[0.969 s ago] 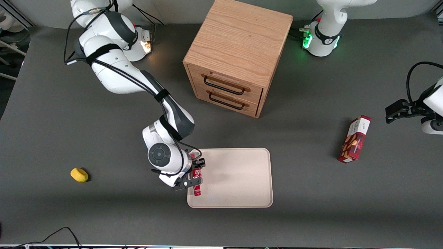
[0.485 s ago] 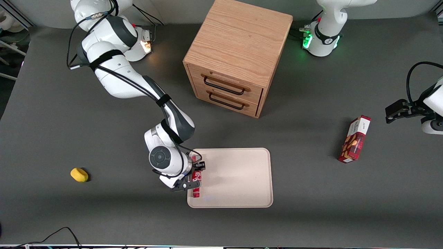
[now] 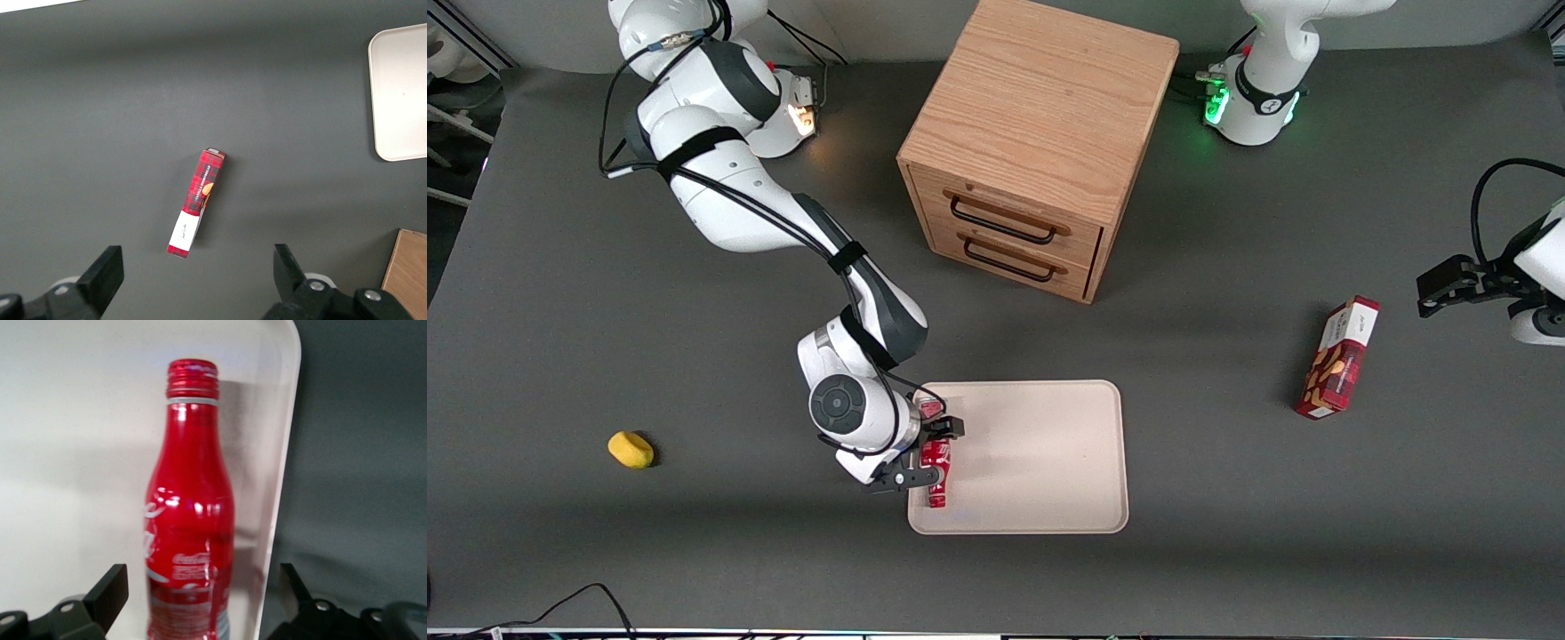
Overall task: Place coke bottle on tray
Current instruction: 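Lower the bottle onto the tray and open the right gripper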
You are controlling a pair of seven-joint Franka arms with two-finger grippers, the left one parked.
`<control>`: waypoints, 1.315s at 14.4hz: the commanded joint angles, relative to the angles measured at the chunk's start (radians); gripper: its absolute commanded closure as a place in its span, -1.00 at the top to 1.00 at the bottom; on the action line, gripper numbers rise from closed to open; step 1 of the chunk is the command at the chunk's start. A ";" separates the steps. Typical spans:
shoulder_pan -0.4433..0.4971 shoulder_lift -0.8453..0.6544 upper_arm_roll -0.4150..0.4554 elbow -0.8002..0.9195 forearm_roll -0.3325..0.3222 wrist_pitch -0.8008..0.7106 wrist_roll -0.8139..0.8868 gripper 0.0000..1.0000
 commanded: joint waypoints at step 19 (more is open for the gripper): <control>0.017 -0.040 -0.007 0.019 0.009 0.007 0.046 1.00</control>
